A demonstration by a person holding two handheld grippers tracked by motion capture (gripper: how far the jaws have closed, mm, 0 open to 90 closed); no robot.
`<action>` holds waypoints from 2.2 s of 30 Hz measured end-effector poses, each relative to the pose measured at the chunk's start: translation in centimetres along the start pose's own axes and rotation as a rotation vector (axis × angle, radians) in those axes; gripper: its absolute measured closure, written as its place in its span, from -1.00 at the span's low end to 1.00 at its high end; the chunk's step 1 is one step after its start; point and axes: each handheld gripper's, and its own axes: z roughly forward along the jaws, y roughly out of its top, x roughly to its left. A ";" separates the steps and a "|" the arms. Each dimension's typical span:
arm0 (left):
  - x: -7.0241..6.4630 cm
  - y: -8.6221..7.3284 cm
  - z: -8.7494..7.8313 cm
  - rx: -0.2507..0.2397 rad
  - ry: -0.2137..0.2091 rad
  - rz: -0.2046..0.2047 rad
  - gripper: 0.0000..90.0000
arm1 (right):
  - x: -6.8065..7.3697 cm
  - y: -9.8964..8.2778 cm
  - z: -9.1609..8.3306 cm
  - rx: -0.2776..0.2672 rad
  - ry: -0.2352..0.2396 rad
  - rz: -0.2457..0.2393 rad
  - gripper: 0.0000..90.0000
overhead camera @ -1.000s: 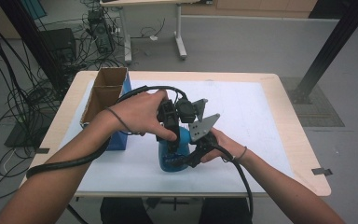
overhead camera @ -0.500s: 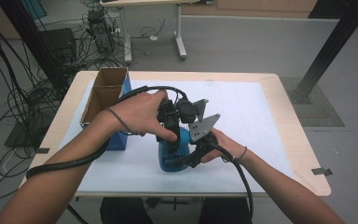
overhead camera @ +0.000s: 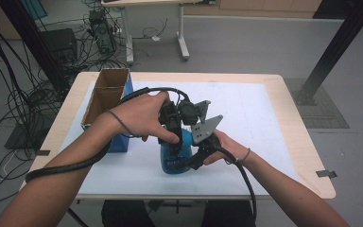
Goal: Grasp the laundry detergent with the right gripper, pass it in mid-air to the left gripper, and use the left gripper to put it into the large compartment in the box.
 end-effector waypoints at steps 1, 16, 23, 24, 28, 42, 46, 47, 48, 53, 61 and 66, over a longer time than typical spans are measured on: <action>0.0 0.0 0.0 -0.001 -0.001 -0.002 -0.18 | 0.0 0.0 0.0 0.000 0.001 -0.001 -0.07; 0.0 0.2 -0.2 0.003 0.012 0.000 -0.18 | -0.1 0.0 -0.1 -0.014 -0.002 0.004 -0.07; -0.1 0.2 -0.3 0.000 0.014 0.003 -0.17 | 0.0 -0.1 0.0 -0.027 -0.003 0.003 -0.08; -0.1 0.2 -0.3 -0.001 0.016 0.001 -0.17 | 0.0 -0.1 0.0 -0.028 -0.003 0.003 -0.08; -0.2 0.2 -0.5 -0.003 0.023 0.003 -0.17 | 0.0 -0.1 0.0 -0.042 -0.009 0.011 -0.10; -0.2 0.2 -0.5 0.001 0.024 0.001 -0.17 | 0.0 -0.4 0.2 -0.043 -0.057 0.062 -0.72; 0.0 0.2 -0.4 0.004 0.024 -0.001 -0.17 | 0.1 -0.4 0.0 -0.054 -0.063 0.071 -0.79; 0.0 0.2 -0.4 0.004 0.025 -0.004 -0.17 | 0.1 -0.4 -0.1 -0.055 -0.065 0.069 -0.79; 0.0 0.2 -0.4 0.009 0.023 -0.005 -0.17 | 0.1 -0.4 -0.2 -0.056 -0.069 0.069 -0.80; 0.1 0.1 -0.4 0.005 0.023 -0.014 -0.17 | 0.1 -0.4 -1.0 -0.055 -0.082 0.068 -0.81; 0.1 0.1 -0.4 0.007 0.023 -0.017 -0.17 | 0.3 -0.6 -2.4 -0.022 -0.109 0.063 -0.83; 0.1 0.1 -0.5 0.007 0.023 -0.023 -0.17 | 0.4 -0.8 -3.5 0.030 -0.120 0.078 -0.86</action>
